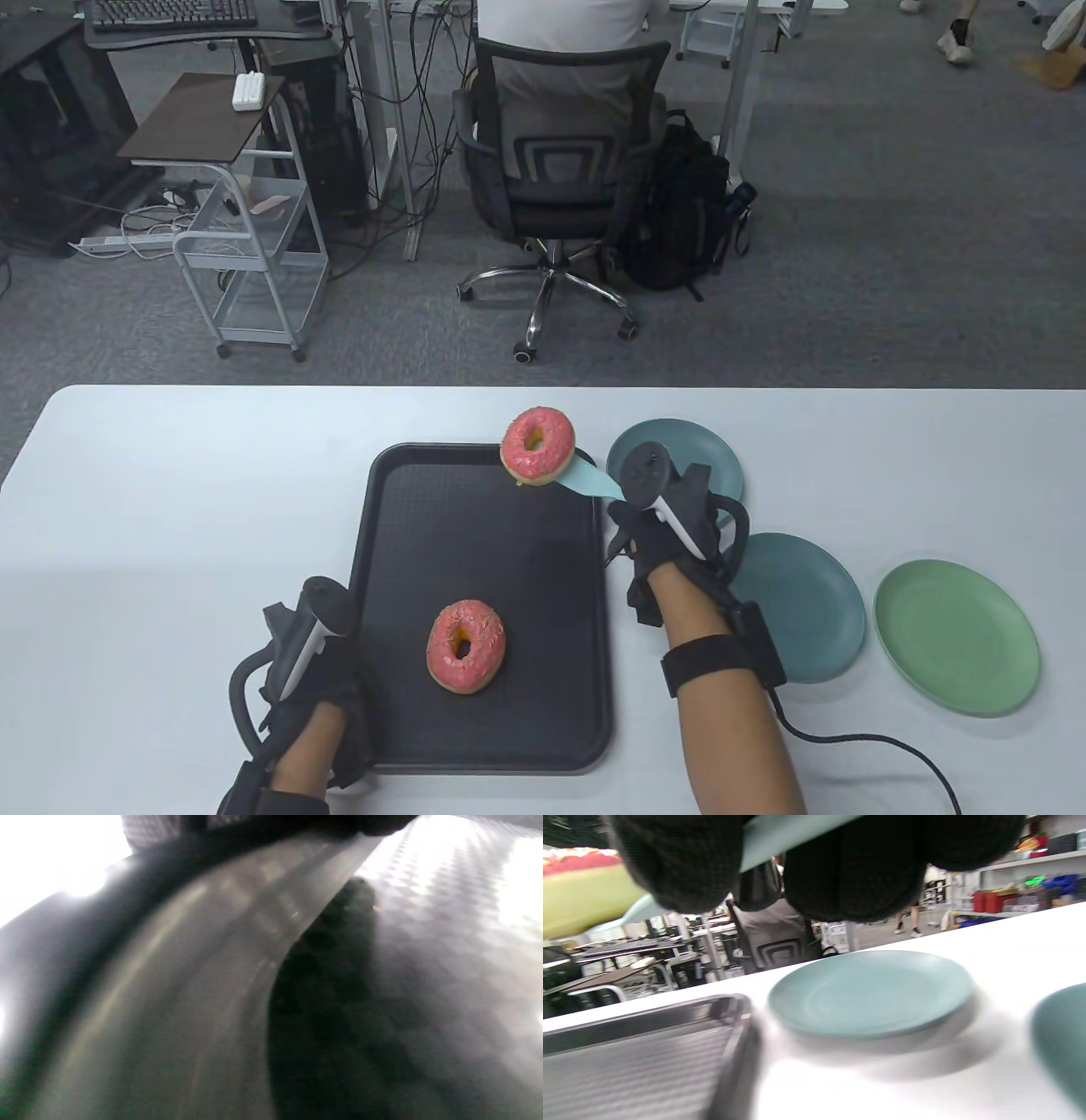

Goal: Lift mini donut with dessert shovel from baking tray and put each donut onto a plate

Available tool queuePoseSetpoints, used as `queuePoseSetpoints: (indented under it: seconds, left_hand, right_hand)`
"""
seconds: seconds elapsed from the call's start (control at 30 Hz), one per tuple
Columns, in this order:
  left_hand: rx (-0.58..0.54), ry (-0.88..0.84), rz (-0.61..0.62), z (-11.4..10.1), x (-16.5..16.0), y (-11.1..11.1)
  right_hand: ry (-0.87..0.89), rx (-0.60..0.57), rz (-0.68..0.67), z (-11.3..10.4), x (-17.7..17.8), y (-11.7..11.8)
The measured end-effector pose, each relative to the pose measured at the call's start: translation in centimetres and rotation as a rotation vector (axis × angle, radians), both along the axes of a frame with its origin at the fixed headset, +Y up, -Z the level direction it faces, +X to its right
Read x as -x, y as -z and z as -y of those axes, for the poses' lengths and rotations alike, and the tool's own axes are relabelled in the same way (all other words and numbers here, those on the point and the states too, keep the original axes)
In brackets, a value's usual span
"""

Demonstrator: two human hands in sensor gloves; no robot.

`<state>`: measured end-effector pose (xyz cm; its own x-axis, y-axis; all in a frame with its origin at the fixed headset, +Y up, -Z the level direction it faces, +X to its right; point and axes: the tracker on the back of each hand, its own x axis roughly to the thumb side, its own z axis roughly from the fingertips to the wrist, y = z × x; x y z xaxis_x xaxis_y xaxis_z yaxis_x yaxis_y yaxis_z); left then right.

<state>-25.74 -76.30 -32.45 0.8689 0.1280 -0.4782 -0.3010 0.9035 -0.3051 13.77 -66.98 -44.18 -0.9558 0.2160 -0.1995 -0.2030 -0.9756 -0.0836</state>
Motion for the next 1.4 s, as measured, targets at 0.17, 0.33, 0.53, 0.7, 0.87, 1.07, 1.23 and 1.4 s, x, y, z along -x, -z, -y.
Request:
queuePoseSetpoints:
  seconds: [0.17, 0.33, 0.53, 0.7, 0.87, 1.07, 1.23, 1.4]
  left_hand:
    - [0.001, 0.001, 0.0, 0.0, 0.0, 0.0]
    - [0.001, 0.001, 0.0, 0.0, 0.0, 0.0]
    - [0.001, 0.001, 0.0, 0.0, 0.0, 0.0]
    - [0.005, 0.004, 0.0, 0.0, 0.0, 0.0]
    - [0.006, 0.004, 0.0, 0.0, 0.0, 0.0]
    - [0.005, 0.004, 0.0, 0.0, 0.0, 0.0]
    - [0.005, 0.004, 0.0, 0.0, 0.0, 0.0]
    - [0.005, 0.004, 0.0, 0.0, 0.0, 0.0]
  right_hand:
    - [0.028, 0.018, 0.122, 0.2, -4.8, -0.1]
    - [0.067, 0.052, 0.216, 0.9, -8.5, 0.0]
    - [0.059, 0.12, 0.254, 2.8, -10.3, 0.3]
    - [0.027, 0.158, 0.23, 4.0, -9.9, 0.7]
    - [-0.011, 0.164, 0.215, 4.4, -9.1, 1.0]
    - [-0.083, 0.133, 0.248, 4.3, -8.9, 1.1]
    - [-0.145, 0.092, 0.299, 4.0, -8.9, 0.9]
    - [-0.238, 0.062, 0.344, 3.7, -9.0, 0.8]
